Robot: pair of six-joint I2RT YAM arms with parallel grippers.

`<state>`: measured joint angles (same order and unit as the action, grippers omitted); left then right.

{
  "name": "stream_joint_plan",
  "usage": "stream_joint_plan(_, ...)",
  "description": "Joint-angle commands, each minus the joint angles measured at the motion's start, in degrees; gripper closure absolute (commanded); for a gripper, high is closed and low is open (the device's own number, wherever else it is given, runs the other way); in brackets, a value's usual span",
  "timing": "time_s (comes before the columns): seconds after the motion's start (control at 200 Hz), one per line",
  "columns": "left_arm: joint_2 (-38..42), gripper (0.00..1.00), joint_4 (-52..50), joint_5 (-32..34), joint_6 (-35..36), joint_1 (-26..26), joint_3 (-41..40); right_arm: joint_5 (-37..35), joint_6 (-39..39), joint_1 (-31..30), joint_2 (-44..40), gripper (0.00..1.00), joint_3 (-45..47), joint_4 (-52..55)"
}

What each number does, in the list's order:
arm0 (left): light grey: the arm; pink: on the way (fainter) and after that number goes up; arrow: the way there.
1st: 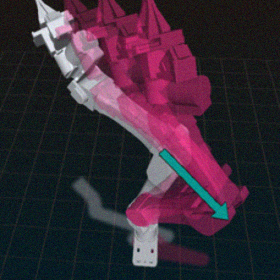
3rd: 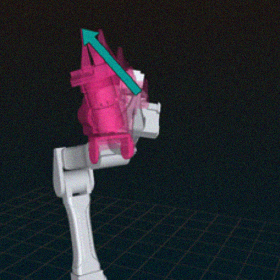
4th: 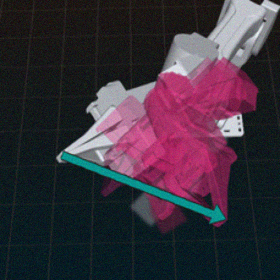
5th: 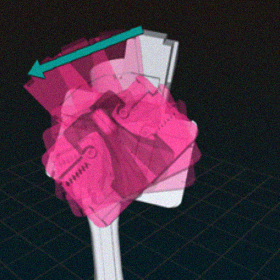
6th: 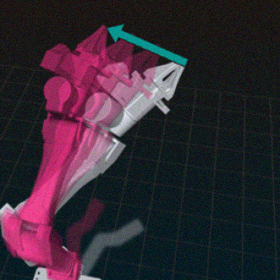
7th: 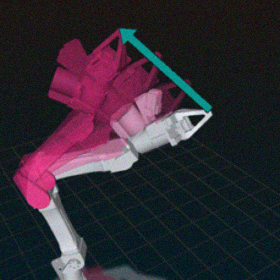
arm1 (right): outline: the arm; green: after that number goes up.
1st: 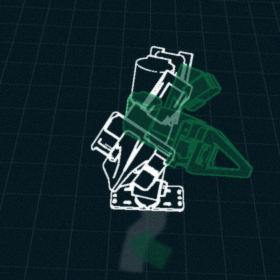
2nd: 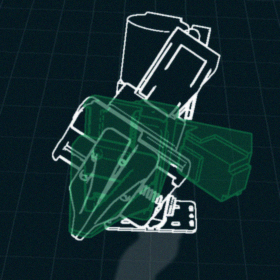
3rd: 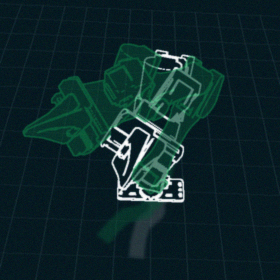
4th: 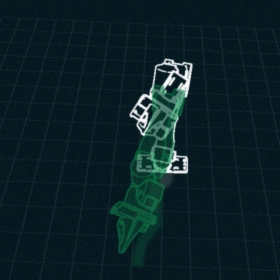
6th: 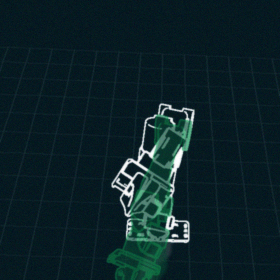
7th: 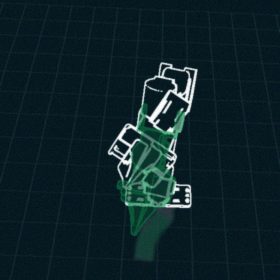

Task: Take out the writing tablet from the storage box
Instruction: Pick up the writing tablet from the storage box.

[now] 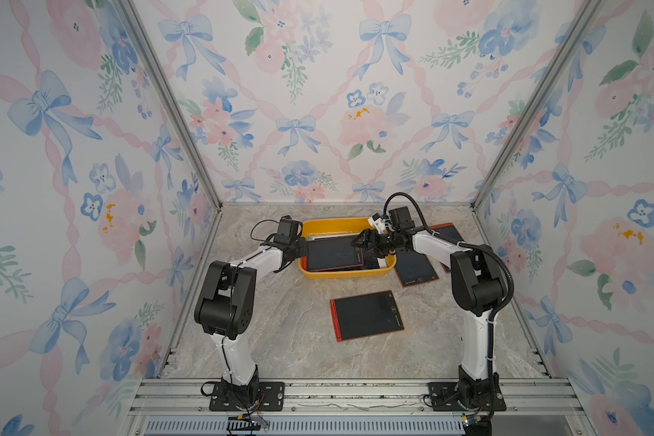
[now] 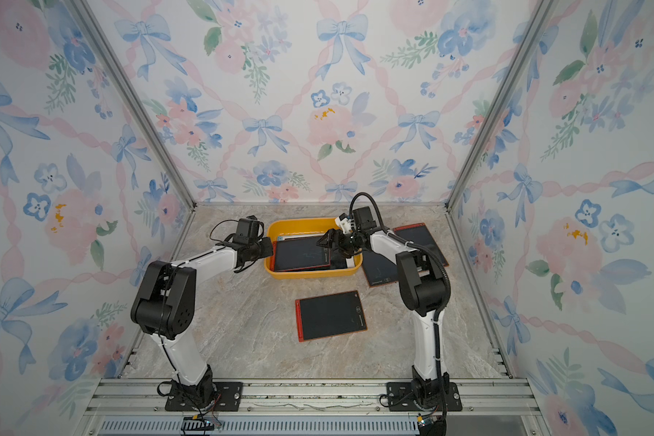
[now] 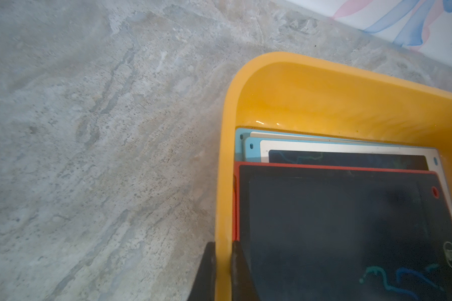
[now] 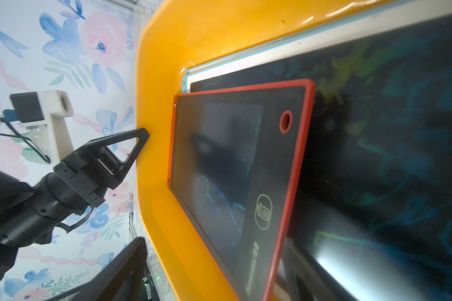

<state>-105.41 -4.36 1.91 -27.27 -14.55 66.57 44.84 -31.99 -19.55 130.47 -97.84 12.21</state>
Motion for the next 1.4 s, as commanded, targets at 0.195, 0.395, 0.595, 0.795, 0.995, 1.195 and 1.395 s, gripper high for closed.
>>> stream_joint_plan(0.195, -2.1, 1.00, -2.2, -1.5, -0.2, -0.8, 0.3, 3.9, -2.5, -0.4, -1.3, 0.19, 1.4, -2.3)
stream_joint_plan(0.395, -2.1, 1.00, -2.1, -1.5, -0.2, -0.8, 0.4, 5.6, -7.6, -0.2, -1.3, 0.23, 2.8, -7.4)
stream_joint_plan(0.595, -2.2, 1.00, -2.1, -1.5, -0.3, -0.7, 0.4, 8.1, -13.1, 0.0, -1.3, 0.26, 4.5, -14.6)
stream_joint_plan(0.795, -2.1, 1.00, -2.2, -1.5, -0.3, -0.7, 0.3, 7.8, -12.9, 0.1, -2.0, 0.31, 5.1, -14.5)
stream_joint_plan(0.995, -2.2, 1.00, -2.1, -1.6, -0.4, -0.8, 0.3, 7.6, -12.5, 0.4, -2.9, 0.34, 5.9, -14.2)
stream_joint_plan(1.195, -2.3, 1.00, -2.1, -1.6, -0.4, -0.8, 0.5, 6.9, -11.8, 0.3, -2.4, 0.37, 5.4, -12.5)
stream_joint_plan(1.395, -2.3, 1.00, -2.2, -1.8, -0.4, -0.8, 0.4, 4.2, -6.3, -1.3, -1.0, 0.38, 1.5, -4.2)
